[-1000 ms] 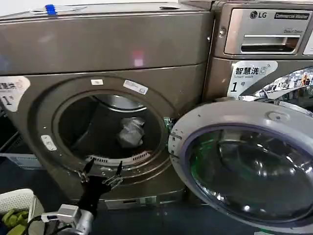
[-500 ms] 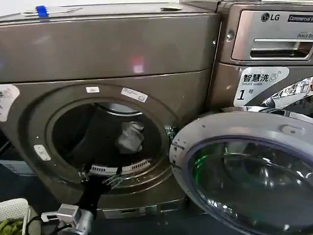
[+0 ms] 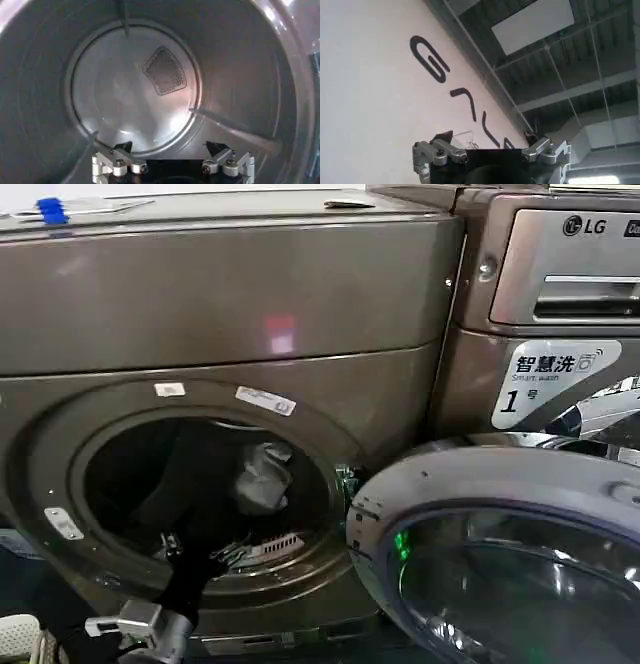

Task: Grasp the clothes from the dryer.

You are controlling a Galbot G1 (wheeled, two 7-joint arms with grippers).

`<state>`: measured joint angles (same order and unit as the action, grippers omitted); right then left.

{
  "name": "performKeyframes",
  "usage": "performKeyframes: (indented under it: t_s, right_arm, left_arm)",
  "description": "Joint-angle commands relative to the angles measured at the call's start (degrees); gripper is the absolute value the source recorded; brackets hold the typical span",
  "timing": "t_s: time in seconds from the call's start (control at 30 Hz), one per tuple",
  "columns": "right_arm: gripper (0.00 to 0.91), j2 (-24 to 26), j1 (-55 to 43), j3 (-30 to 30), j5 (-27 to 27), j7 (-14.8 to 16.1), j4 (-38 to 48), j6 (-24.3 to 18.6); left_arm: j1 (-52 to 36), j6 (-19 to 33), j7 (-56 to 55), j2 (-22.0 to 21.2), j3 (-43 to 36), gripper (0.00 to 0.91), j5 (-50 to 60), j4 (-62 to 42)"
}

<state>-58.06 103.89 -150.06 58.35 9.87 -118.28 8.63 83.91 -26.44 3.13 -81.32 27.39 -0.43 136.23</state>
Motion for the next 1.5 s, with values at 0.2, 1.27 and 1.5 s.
performKeyframes:
  t_s: [0.2, 1.27, 1.5]
  right_arm:
    - [0.907, 0.0, -0.1, 0.0, 0.1, 0.1, 0.0, 0.0]
    - [0.907, -0.8, 2.0, -2.1, -2.0, -1.6, -1.9, 1.3]
    - [0.907, -0.9, 2.7, -2.6, -2.0, -2.3, -1.7, 0.1]
  left_arm:
    - [0.1, 0.0, 0.0, -0.3, 0.1, 0.907, 0.1, -0.1]
    - [-19.4, 5.4, 0.1, 0.7, -0.8, 0.907, -2.7, -17.8]
    - [-30.8, 6.5, -0.2, -0.7, -1.9, 0.907, -4.0, -31.4]
